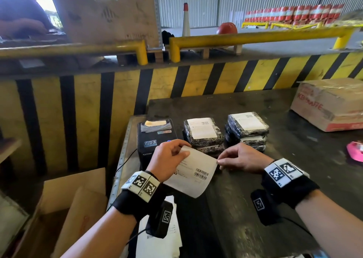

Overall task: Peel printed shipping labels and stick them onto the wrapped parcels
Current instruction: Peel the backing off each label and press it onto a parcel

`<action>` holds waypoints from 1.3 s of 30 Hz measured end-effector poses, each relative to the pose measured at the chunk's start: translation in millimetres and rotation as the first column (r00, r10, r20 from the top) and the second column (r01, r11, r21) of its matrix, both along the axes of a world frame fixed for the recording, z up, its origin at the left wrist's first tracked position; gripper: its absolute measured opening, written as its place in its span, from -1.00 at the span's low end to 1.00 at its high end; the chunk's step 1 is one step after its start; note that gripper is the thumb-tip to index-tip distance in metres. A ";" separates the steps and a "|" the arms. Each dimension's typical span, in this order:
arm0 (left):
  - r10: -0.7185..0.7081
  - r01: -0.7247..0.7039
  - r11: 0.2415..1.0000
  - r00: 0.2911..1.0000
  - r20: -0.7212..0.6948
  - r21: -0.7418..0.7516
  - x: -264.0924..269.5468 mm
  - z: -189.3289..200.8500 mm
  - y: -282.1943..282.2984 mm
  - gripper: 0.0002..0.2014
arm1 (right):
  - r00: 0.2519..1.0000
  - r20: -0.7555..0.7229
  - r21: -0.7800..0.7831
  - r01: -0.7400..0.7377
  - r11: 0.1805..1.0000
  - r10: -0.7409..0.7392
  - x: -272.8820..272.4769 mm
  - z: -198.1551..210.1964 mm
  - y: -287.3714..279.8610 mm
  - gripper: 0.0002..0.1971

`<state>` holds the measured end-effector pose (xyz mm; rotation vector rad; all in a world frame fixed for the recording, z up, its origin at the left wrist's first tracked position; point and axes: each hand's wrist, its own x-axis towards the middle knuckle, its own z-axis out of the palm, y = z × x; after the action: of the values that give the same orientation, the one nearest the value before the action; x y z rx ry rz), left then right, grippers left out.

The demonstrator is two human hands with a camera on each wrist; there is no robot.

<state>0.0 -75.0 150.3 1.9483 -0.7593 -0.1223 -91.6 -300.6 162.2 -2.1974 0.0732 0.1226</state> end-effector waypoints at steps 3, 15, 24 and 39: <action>0.004 -0.004 1.000 1.000 -0.020 -0.019 0.2 2.5 0.3 -0.76 | 1.000 0.013 -0.017 -0.012 1.000 0.013 0.5 3.3 0.4 -0.85; 0.002 -0.003 1.000 0.999 -0.032 -0.014 1.7 3.1 -2.3 -0.77 | 0.999 0.008 -0.083 -0.049 0.995 0.050 -0.7 17.4 5.0 -0.86; 0.039 -0.042 0.999 0.997 -0.067 -0.032 -0.6 3.3 -1.3 -0.89 | 0.996 0.000 0.020 -0.092 0.996 0.092 -8.4 20.7 12.2 -0.89; -0.136 0.117 0.990 0.924 -0.356 -0.075 -26.3 5.3 -22.7 -0.78 | 0.980 0.192 0.322 -0.008 0.947 -0.057 6.5 11.8 43.8 -0.81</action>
<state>-26.3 -97.7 155.6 1.7570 -0.6339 -0.5202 -85.2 -256.8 174.0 -1.8699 -0.0308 -0.0957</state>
